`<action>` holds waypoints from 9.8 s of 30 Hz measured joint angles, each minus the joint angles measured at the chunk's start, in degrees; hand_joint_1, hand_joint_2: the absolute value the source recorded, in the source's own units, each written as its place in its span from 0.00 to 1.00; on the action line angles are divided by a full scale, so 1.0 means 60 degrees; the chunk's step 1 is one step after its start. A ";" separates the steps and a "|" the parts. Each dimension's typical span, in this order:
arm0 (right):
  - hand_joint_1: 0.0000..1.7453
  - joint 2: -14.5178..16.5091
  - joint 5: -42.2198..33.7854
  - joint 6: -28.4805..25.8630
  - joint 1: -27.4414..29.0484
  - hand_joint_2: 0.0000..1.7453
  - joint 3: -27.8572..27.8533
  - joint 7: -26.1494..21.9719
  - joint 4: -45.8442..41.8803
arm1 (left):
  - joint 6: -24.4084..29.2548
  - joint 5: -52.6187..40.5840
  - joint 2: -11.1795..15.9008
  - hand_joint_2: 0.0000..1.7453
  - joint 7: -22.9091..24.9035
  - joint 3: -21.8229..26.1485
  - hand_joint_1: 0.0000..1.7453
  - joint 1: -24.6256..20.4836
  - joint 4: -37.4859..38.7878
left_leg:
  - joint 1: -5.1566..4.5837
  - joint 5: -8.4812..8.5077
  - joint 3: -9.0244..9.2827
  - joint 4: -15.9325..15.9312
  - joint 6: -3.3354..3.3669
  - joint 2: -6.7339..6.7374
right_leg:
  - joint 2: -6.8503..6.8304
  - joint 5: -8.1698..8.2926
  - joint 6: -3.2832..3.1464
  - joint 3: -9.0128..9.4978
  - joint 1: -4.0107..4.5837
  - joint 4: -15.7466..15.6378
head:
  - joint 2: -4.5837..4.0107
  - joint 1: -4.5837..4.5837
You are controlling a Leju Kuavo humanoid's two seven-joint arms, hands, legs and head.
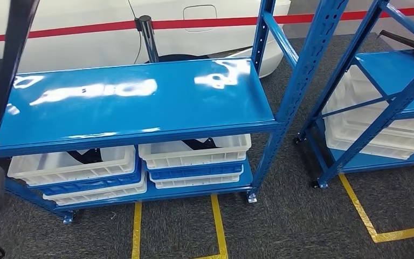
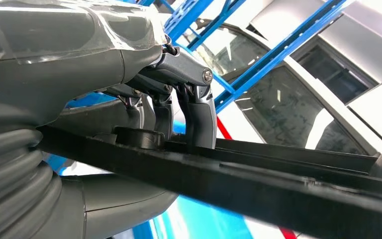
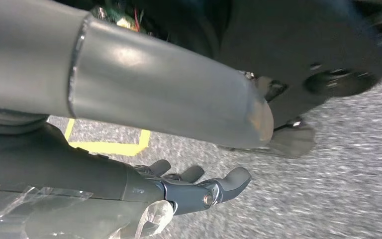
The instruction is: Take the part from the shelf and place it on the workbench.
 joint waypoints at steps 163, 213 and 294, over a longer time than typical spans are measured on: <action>0.00 -0.1169 0.1536 -0.0131 -0.1354 0.00 0.0499 0.0091 -0.0238 | -0.0747 -0.0221 -0.0456 1.00 -0.0149 0.0711 1.00 -0.0307 -0.0713 | 0.0069 -0.0089 -0.0653 0.0771 -0.0482 -0.0981 | 0.0214 0.0979 -0.0443 0.1535 0.0043 -0.3024 | 0.0000 -0.0033; 0.00 -0.1440 0.3366 0.1225 -0.1610 0.00 0.0464 0.1158 -0.0770 | -0.1124 -0.0025 -0.0697 1.00 -0.0827 -0.1270 1.00 -0.2282 0.0653 | 0.0019 0.0324 -0.0481 0.0230 -0.0050 -0.0464 | -0.0032 -0.0388 -0.0021 -0.0088 0.0086 0.0010 | 0.0001 0.0019; 0.00 -0.0262 0.4342 0.0922 -0.2716 0.00 -0.0293 0.1580 -0.1165 | -0.1104 0.1498 -0.0552 1.00 -0.1744 -0.0842 1.00 -0.2650 0.2047 | 0.0034 0.0183 -0.0985 0.0994 -0.0476 0.0315 | -0.0796 0.0991 -0.0276 0.1158 0.0075 -0.2823 | 0.0001 -0.0038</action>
